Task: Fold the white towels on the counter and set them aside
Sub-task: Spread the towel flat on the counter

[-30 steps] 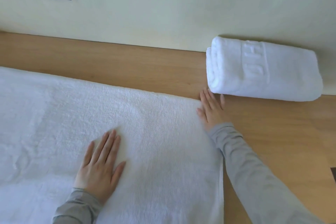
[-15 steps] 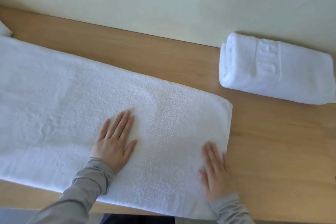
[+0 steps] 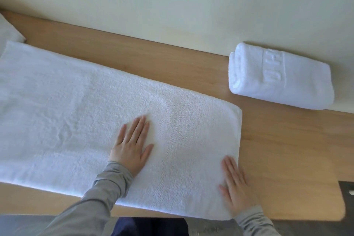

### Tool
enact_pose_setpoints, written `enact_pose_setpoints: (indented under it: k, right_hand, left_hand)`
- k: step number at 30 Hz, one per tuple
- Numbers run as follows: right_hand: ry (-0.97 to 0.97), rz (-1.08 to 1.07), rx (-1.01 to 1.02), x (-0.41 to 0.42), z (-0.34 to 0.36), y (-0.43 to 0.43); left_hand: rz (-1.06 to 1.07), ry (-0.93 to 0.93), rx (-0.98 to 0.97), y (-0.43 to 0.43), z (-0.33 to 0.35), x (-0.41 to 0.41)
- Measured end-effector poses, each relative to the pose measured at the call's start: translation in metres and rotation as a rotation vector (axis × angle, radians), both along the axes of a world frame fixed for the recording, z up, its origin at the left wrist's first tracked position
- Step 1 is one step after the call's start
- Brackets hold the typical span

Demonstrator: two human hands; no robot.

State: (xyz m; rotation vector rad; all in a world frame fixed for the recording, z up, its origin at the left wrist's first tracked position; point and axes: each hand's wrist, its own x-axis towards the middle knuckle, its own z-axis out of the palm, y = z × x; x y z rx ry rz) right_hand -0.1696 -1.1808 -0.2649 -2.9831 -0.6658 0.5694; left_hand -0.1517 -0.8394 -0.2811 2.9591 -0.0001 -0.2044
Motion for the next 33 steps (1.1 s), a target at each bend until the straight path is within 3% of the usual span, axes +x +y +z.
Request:
enact_pose_setpoints:
  k: [6, 9, 12, 17, 22, 29, 33]
  right_hand:
    - [0.039, -0.405, 0.297, 0.084, 0.028, -0.004]
    - [0.046, -0.474, 0.38, 0.142, 0.032, 0.002]
    - [0.06, -0.366, 0.377, 0.189, 0.028, 0.008]
    - [0.095, -0.096, 0.186, 0.232, 0.016, 0.009]
    - [0.115, 0.048, 0.139, 0.249, 0.02, 0.008]
    - [0.265, 0.107, 0.026, 0.263, 0.029, 0.017]
    - [0.373, 0.042, -0.04, 0.271, 0.032, 0.02]
  left_hand:
    - [0.082, -0.027, -0.076, -0.01, 0.006, -0.001]
    - [0.217, -0.038, -0.166, -0.027, 0.011, -0.001]
    - [0.34, -0.037, -0.196, -0.048, 0.015, -0.007]
    - [0.588, -0.039, -0.174, -0.094, 0.016, -0.033]
    - [1.076, 0.001, -0.248, -0.171, 0.011, -0.065]
    - [1.854, -0.113, -0.634, -0.254, 0.037, -0.061]
    - [2.054, -0.11, -0.84, -0.266, 0.034, -0.059]
